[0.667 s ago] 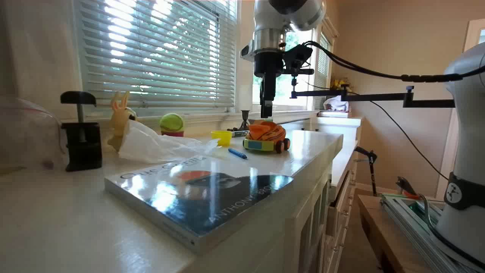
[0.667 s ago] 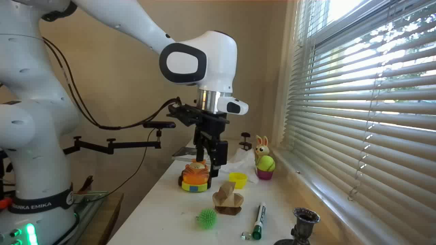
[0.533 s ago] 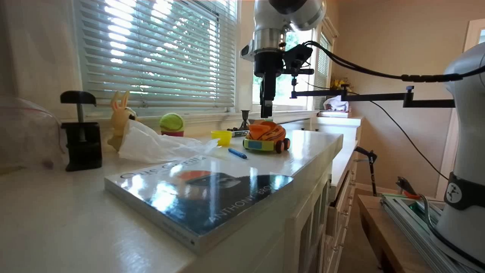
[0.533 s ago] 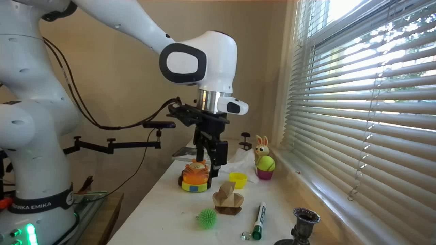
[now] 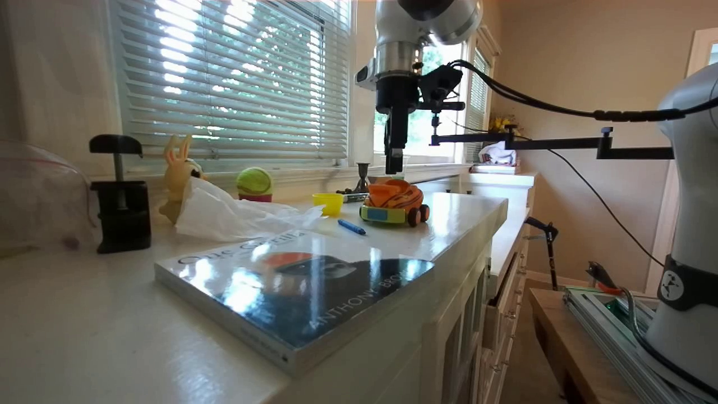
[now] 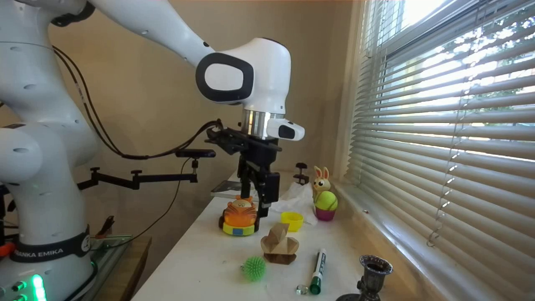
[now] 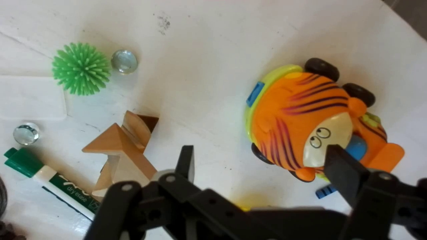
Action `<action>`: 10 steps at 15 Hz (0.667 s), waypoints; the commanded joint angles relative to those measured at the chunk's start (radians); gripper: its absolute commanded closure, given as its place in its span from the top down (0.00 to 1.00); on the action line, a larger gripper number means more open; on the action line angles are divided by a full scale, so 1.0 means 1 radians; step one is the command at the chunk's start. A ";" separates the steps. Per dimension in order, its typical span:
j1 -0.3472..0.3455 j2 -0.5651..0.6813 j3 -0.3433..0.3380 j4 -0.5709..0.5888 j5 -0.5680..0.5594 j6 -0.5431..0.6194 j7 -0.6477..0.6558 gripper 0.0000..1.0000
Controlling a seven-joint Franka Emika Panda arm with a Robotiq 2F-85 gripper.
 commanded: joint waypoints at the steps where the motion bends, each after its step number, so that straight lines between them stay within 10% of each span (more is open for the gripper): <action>1: -0.012 0.009 0.033 0.042 -0.001 -0.025 -0.019 1.00; 10: 0.007 0.020 0.103 0.215 -0.043 -0.067 -0.097 1.00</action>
